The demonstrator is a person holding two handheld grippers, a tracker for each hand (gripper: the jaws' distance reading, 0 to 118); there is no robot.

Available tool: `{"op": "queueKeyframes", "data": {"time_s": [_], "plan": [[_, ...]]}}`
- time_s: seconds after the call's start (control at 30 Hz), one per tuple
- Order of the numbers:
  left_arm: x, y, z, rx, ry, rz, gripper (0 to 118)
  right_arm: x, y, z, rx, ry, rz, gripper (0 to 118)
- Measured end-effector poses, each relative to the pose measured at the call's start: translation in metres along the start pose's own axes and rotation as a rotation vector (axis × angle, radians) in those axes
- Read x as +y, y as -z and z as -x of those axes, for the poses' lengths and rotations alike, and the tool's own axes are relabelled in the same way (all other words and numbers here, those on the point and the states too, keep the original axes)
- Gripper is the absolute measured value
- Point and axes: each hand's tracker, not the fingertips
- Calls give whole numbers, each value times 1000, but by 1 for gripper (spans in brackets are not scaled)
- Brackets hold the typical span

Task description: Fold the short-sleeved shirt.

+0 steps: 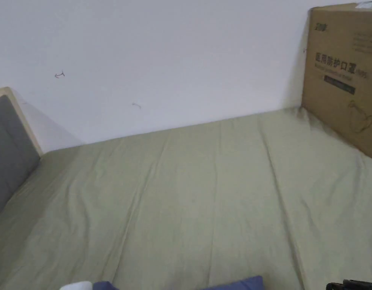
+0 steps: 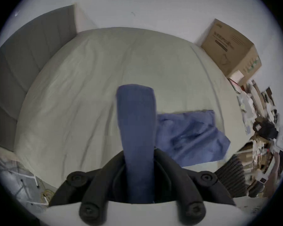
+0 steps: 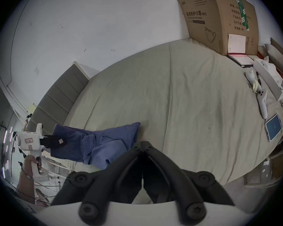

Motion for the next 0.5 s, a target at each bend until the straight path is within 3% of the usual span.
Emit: {"op": "queueKeyframes", "data": {"time_s": [0.2, 0.5], "plan": [[14, 27, -70, -220, -10, 48, 7, -6, -11, -7, -5, 13, -10, 0], [24, 103, -133, -365, -113, 191, 7, -7, -21, -11, 1, 11, -30, 0]]}}
